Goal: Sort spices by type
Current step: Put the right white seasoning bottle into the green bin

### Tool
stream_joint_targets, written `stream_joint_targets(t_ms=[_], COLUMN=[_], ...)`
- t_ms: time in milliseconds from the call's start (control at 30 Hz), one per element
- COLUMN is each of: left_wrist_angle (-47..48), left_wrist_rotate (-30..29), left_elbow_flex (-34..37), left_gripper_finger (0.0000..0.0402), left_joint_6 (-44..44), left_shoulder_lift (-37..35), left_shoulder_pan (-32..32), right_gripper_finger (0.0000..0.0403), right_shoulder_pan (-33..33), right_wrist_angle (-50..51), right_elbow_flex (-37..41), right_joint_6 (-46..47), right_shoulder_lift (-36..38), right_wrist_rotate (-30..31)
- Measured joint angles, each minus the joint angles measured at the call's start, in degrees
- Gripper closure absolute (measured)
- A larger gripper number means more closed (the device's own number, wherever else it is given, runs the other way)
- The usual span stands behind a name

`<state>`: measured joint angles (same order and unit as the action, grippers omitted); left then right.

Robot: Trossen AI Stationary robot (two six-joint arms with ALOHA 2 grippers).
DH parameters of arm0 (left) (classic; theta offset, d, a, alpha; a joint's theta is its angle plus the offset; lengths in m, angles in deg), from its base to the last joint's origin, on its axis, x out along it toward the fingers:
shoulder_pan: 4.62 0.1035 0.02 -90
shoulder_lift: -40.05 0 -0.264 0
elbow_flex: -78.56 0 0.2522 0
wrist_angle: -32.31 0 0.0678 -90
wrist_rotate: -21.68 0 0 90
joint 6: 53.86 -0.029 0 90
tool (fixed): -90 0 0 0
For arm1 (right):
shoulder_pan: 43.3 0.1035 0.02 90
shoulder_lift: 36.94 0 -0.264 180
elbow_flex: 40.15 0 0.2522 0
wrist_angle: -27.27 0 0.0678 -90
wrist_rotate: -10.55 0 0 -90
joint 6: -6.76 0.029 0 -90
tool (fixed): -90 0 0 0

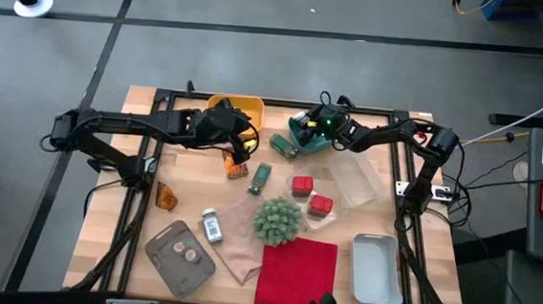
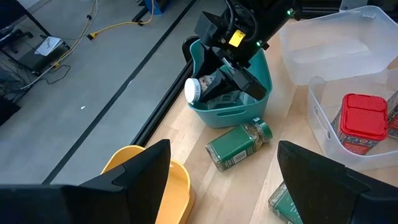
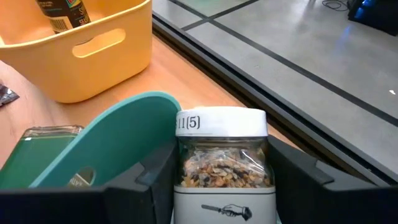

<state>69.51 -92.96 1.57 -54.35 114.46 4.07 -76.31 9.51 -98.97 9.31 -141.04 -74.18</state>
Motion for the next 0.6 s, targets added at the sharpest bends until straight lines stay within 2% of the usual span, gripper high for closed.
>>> stream_joint_targets(t_ms=[600], left_wrist_angle=[0.0], left_wrist_rotate=[0.0], left_elbow_flex=[0.02], left_gripper_finger=[0.0121], left_joint_6=[0.02], left_shoulder_lift=[0.0], left_shoulder_pan=[-0.02], right_gripper_finger=[0.0202], right_shoulder_pan=[0.0], right_wrist_angle=[0.0], right_elbow_flex=[-1.46], right_joint_6=[1.8], right_shoulder_lift=[0.02], right_wrist_rotate=[-1.99])
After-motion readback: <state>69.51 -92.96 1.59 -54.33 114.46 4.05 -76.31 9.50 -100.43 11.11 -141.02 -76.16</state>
